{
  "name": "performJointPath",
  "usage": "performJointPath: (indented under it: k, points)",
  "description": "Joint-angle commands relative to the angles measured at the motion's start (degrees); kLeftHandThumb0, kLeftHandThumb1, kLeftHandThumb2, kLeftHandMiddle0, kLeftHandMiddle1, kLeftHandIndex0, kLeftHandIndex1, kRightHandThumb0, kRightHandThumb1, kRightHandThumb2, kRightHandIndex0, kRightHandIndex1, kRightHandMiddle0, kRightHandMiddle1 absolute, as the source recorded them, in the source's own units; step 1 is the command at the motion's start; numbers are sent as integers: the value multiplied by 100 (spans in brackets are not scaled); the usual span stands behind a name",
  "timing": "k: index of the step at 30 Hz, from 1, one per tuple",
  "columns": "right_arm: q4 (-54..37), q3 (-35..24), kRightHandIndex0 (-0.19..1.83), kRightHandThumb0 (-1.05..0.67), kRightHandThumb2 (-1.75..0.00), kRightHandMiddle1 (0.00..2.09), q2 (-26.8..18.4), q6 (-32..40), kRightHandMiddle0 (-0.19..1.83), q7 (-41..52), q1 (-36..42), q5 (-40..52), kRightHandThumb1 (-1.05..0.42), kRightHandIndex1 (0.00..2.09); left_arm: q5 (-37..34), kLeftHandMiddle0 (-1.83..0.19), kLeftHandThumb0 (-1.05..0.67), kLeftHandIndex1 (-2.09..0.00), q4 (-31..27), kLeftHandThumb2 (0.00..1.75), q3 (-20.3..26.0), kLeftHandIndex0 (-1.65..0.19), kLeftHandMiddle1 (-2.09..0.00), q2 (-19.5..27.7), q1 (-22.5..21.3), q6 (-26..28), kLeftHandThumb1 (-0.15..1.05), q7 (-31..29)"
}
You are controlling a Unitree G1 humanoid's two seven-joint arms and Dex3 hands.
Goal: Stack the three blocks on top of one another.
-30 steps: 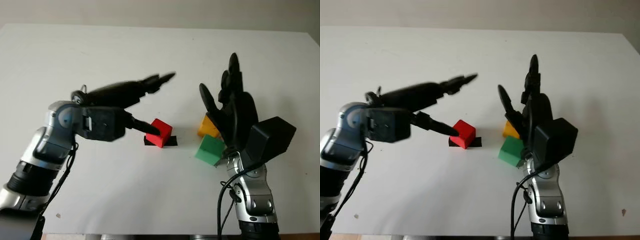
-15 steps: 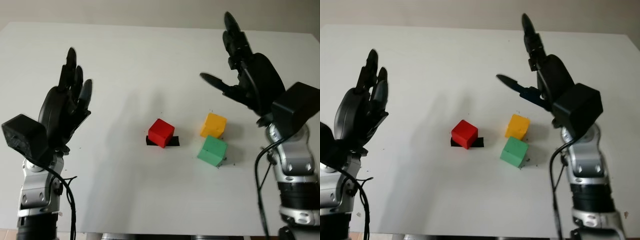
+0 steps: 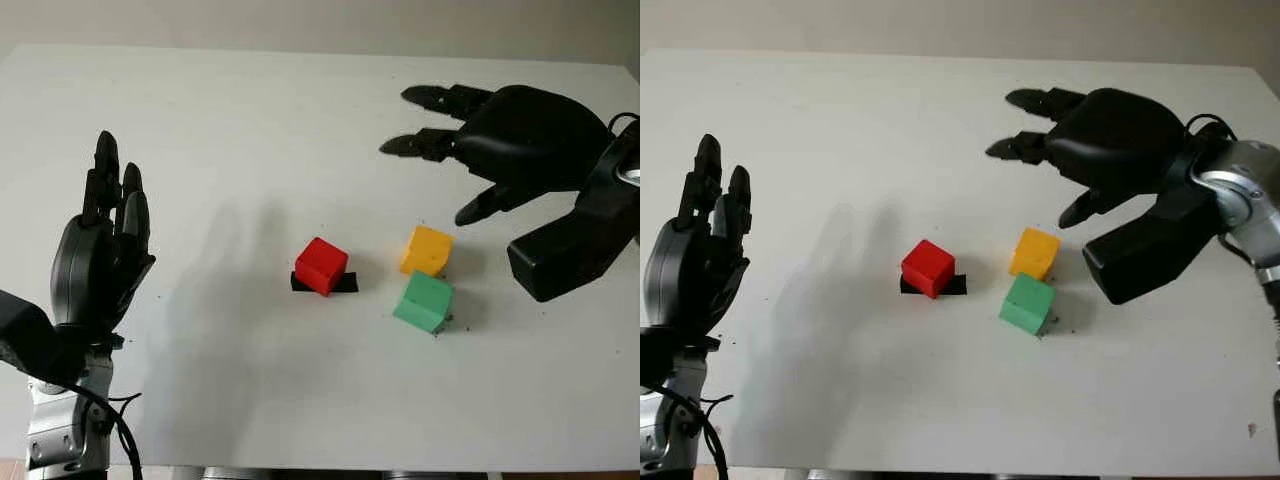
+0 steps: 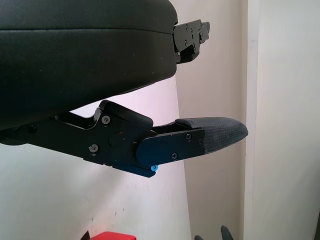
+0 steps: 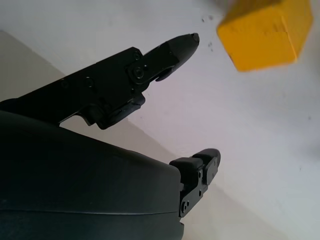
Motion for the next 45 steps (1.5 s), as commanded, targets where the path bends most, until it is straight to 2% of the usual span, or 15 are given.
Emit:
performJointPath:
  k: [1,5,10,17,20,31,37,45]
  points:
    - [55,80,13,-44,-6,17,-197,-253,38,-50,-180,-117,-81,10,70,16,-67,-2,-239,58,-60,19,-6,-48,80,72,105,121]
    - [53,163,14,-26,-8,14,-344,-662,40,-74,-264,-319,-89,8,133,19,-67,0,-351,57,-168,19,-4,-50,142,38,105,185]
    - [76,175,12,-23,-6,11,-376,-869,39,-103,-199,-354,-88,6,184,19,-66,0,-329,59,-302,19,-4,-84,155,-46,105,174]
    - [182,176,11,-36,-5,9,-309,-854,37,49,1,-87,-88,5,275,19,-65,0,-143,61,-465,19,-2,-80,93,-267,105,89]
    - [319,155,10,-46,-4,8,-224,-869,37,60,106,170,-82,5,242,19,-67,0,-172,60,-515,19,0,-138,107,-213,105,119]
    - [178,109,3,-50,-5,4,-199,-543,28,664,428,811,-80,3,205,19,-66,0,-314,58,-494,19,0,-130,190,-108,105,95]
    - [293,90,4,-51,-6,4,-98,-582,28,451,589,822,-83,5,212,19,-67,0,-345,56,-506,19,0,-138,239,-114,105,61]
    - [788,222,10,-46,-7,6,65,-936,32,-288,497,409,-88,7,142,19,-66,0,-368,54,-488,19,0,-177,274,-144,105,76]
